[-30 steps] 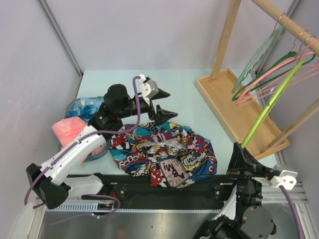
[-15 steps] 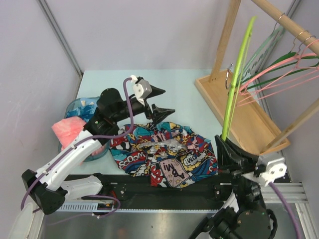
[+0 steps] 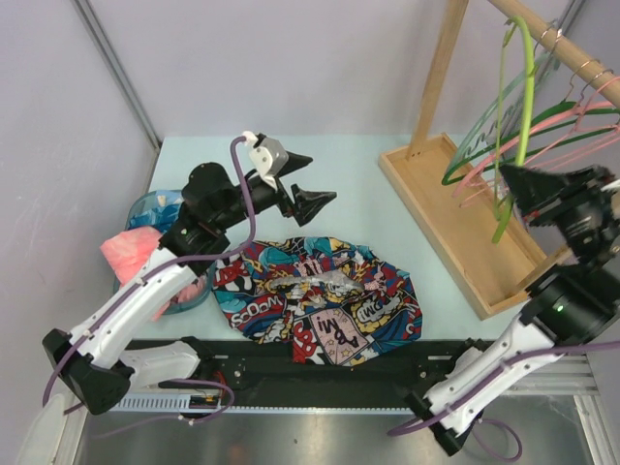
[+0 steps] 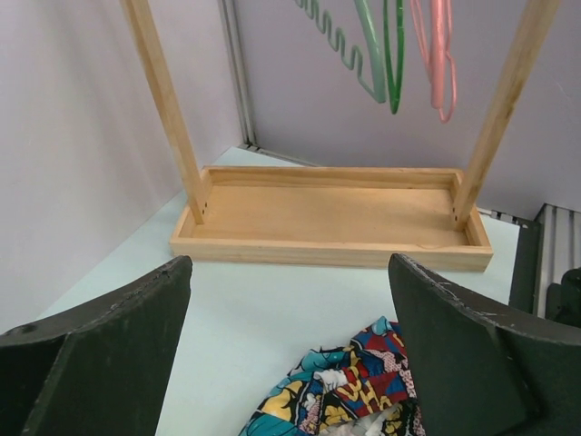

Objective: Place the shorts on the hanger

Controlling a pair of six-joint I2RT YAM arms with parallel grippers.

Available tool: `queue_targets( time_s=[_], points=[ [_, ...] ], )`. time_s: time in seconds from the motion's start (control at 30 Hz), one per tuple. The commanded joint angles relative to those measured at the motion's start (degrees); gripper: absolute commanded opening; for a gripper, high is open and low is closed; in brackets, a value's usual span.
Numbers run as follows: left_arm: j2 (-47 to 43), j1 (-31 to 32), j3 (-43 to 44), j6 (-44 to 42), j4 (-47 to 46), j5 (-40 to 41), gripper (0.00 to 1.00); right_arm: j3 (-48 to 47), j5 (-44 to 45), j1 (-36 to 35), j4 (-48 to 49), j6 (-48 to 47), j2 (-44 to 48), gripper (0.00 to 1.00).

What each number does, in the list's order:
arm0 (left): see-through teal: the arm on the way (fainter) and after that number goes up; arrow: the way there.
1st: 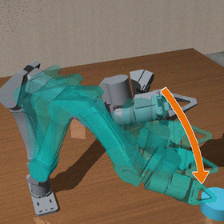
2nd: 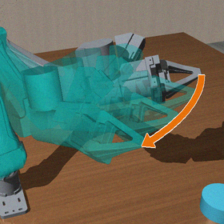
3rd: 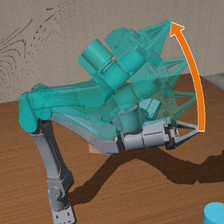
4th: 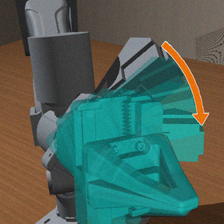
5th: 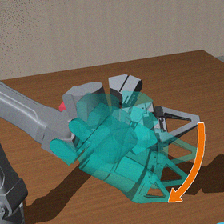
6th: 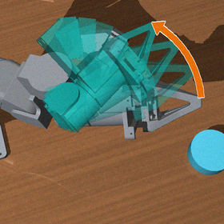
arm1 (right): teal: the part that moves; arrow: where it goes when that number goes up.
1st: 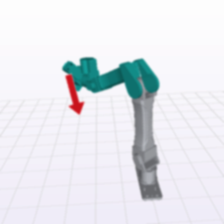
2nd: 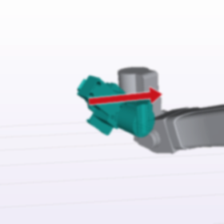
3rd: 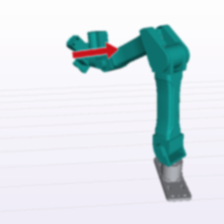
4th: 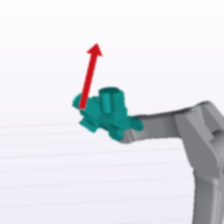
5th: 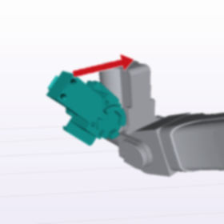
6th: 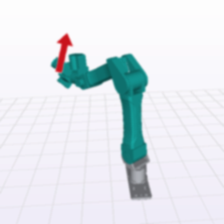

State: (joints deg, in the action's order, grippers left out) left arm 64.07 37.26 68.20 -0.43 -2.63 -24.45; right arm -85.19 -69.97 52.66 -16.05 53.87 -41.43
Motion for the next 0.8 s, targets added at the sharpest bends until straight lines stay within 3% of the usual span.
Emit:
queue_targets(
  time_s=[0.0, 0.13, 0.2, 0.27, 0.33, 0.4, 0.5, 0.53, 0.7, 0.77],
  points=[
    [3.5, -1.0, 4.1, 1.0, 0.0, 1.8, 0.94, -1.0, -0.1, -2.7, 21.2, 12.3, -4.4, 0.0],
    [7.5, -1.4, 7.2, 0.5, 1.1, 1.4, 0.94, -3.5, 1.2, -7.1, 24.0, 10.6, -9.5, 0.0],
    [9.2, -1.5, 8.7, -0.9, 1.5, 1.6, 0.94, -4.1, 2.6, -13.2, 22.6, 7.4, -11.8, 0.0],
    [10.9, -1.7, 10.5, -1.1, 2.2, 1.9, 0.94, -7.1, 5.7, -19.3, 13.7, -2.1, -14.8, 0.0],
    [11.8, -2.8, 12.0, -0.1, 4.3, 1.7, 0.94, -10.9, 11.0, -31.2, 2.6, -10.0, -17.5, 0.0],
    [12.6, -5.1, 13.9, 2.8, 4.6, -1.3, 0.94, -13.1, 14.8, -42.7, -2.9, -19.9, -21.5, 0.0],
    [12.0, -9.5, 14.7, 6.9, 2.9, -6.7, 0.95, -14.9, 19.1, -51.1, -7.2, -27.5, -25.9, 0.0],
    [11.8, -10.7, 14.5, 7.9, 2.9, -7.8, 0.96, -15.8, 21.2, -56.8, -10.5, -29.8, -27.2, 0.0],
    [6.9, -19.5, 8.3, 11.0, -0.6, -15.8, 1.0, -22.4, 24.4, -69.3, -21.5, -47.0, -33.4, 0.0],
    [3.2, -22.0, 6.6, 4.9, 3.8, -18.3, 1.0, -22.8, 22.6, -70.7, -25.8, -50.3, -35.1, 0.0]
  ],
)
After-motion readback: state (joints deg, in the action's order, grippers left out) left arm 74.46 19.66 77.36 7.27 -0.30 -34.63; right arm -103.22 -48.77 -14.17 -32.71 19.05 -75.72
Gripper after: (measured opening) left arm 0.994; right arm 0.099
